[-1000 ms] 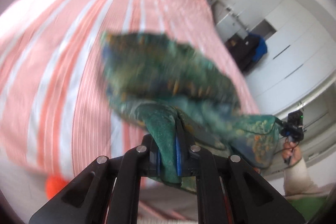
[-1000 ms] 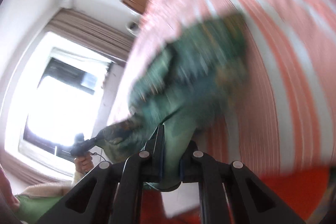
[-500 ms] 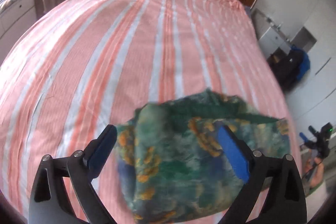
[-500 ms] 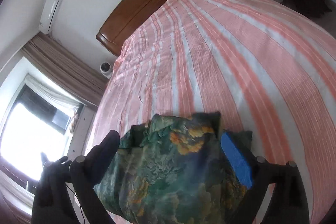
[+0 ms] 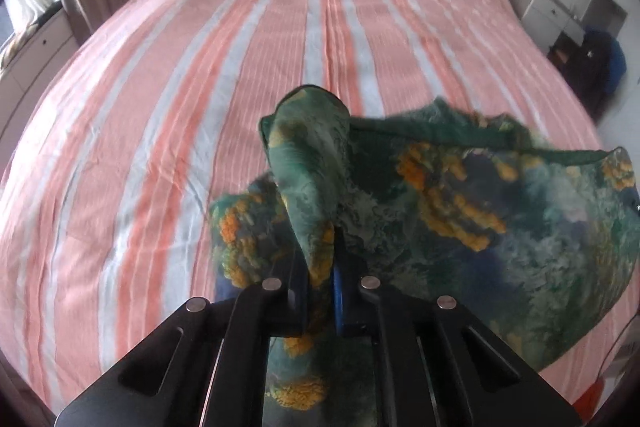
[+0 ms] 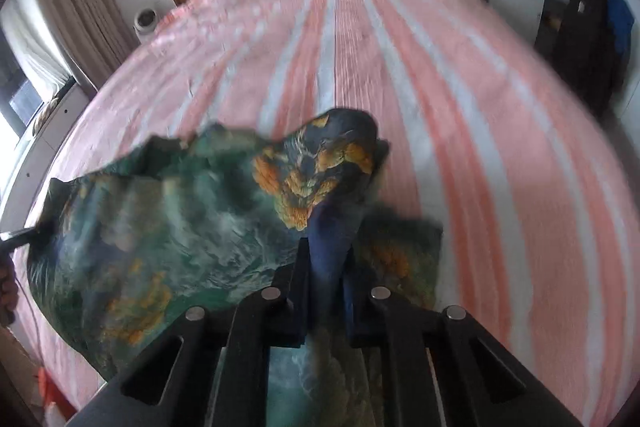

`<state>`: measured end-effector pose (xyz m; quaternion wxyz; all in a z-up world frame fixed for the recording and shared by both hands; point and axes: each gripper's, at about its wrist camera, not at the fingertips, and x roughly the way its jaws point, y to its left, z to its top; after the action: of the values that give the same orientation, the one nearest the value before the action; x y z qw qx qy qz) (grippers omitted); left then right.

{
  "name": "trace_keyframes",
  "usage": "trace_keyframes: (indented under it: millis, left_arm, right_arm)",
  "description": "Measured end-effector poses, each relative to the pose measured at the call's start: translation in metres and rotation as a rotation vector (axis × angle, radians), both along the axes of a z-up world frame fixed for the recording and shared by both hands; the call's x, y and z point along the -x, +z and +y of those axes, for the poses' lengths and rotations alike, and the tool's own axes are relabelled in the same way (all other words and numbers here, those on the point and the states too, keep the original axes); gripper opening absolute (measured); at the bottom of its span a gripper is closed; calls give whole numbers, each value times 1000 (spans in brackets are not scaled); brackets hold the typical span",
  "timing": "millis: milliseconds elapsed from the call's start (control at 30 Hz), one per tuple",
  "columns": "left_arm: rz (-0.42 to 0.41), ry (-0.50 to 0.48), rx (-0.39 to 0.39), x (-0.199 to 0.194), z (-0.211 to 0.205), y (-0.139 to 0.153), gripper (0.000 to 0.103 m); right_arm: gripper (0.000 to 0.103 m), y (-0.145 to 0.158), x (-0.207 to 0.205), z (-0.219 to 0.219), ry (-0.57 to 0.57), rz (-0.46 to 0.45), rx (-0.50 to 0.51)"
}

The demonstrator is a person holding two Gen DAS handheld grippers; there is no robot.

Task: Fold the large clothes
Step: 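Grasp the jacket hem with both grippers and fold it up over the collar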

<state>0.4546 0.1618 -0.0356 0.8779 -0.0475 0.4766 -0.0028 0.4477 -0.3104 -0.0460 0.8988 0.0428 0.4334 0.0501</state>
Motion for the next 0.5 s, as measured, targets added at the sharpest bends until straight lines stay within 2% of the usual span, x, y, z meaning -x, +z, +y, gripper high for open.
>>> trace_keyframes:
  millis: [67,133,167,200,267,333,367,400,467,500]
  left_arm:
    - [-117,3,-7,9,-1,27,7]
    - [-207,12,-85,9,-10,36,7]
    - [-212,25,-120,0,-15,28,7]
    - [-182,32,-153,-9,-17,11,8]
    - [-85,53,-152,-24,-16,-29,9]
    - [-8,62,-149,-31,-14,-70,14]
    - [-22,60,-158,-28,-14,-79,17]
    - [-47,67,-170,-25,-15,-80,22]
    - [-69,82,-178,-21,-17,-75,37]
    - [-71,89,-177,-19,-15,-71,55]
  right_arm:
    - [11,31,14,3,14,-124,4]
    - [11,52,19,10,20,-222,31]
    - [11,55,17,12,14,-261,50]
    - [11,50,10,13,2,-268,61]
    - [11,21,-12,11,-24,-200,68]
    - [11,-22,-30,6,-47,-85,56]
    - [13,-43,-34,4,-55,-42,45]
    - [14,-57,-30,3,-59,-35,40]
    - [22,-66,-24,3,-63,-58,47]
    - [22,-64,-22,2,-70,-72,53]
